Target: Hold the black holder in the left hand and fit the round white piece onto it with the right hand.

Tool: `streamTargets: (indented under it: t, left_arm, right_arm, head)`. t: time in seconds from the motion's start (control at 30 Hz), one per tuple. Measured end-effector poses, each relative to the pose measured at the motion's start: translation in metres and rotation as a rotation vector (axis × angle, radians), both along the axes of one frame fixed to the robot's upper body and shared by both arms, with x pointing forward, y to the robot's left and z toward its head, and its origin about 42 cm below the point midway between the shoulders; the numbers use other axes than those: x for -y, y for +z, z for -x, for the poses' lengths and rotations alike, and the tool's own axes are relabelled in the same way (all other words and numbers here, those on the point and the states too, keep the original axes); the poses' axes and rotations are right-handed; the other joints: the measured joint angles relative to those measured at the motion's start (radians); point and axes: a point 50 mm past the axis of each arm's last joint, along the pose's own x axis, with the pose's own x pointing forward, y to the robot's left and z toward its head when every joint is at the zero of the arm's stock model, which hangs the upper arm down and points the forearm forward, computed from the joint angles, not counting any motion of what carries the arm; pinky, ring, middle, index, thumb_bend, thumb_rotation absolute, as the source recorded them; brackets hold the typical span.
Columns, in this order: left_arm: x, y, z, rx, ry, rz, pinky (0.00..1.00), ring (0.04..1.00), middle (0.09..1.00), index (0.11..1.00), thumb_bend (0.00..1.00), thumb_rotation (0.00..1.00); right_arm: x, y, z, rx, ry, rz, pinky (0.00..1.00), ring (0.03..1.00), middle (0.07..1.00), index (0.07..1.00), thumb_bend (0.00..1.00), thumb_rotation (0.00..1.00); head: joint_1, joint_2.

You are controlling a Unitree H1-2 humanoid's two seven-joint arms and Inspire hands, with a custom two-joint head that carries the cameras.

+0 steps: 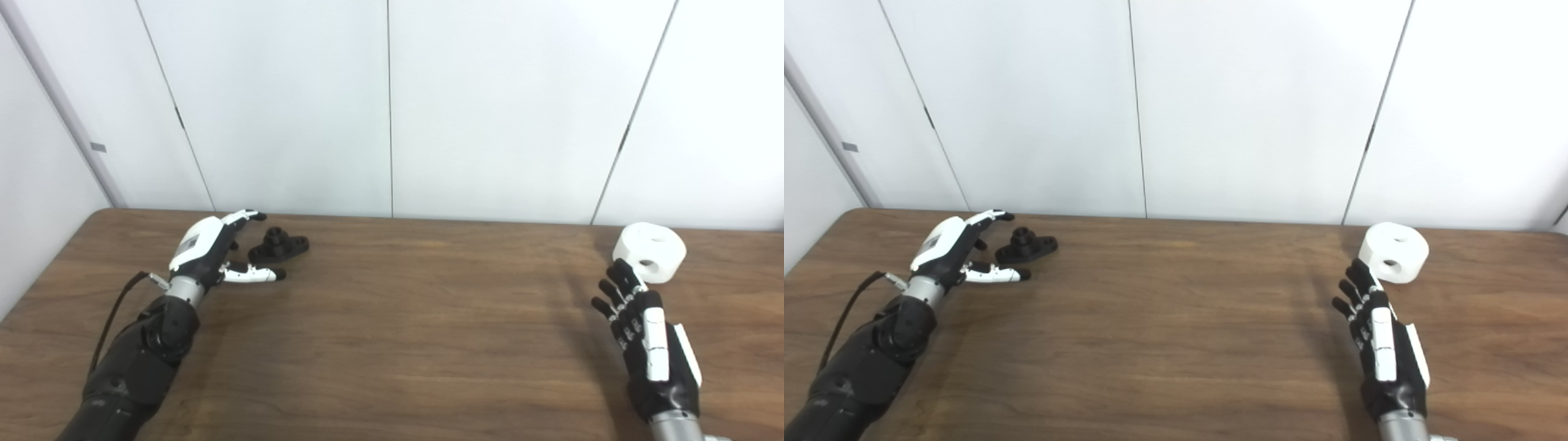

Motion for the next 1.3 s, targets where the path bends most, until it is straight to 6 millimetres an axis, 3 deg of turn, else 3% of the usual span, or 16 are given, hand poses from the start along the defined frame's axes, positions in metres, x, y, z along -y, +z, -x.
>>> streamTargets:
  t: [0.1, 0.73, 1.3]
  left_arm:
    - [0.000, 0.000, -0.002, -0.003, -0.005, 0.000, 0.85, 0.913, 0.929, 0.857, 1.00, 0.33]
    - [0.010, 0.003, -0.014, -0.080, -0.085, -0.091, 0.93, 0.936, 0.899, 0.786, 1.00, 0.34]
    - [0.006, 0.011, -0.020, -0.092, -0.096, -0.133, 0.90, 0.911, 0.871, 0.783, 1.00, 0.34]
  right_arm:
    - [0.000, 0.003, 0.003, 0.011, -0.001, 0.002, 0.91, 0.943, 0.950, 0.926, 0.47, 1.00]
    - [0.000, 0.014, 0.017, 0.057, -0.004, -0.019, 0.89, 0.929, 0.937, 0.917, 0.48, 0.98]
    - [-0.002, 0.024, 0.021, 0.078, 0.002, -0.040, 0.91, 0.934, 0.943, 0.925, 0.49, 0.96]
  head:
    - [-0.005, 0.002]
    - [-0.009, 0.017]
    - [0.008, 0.012]
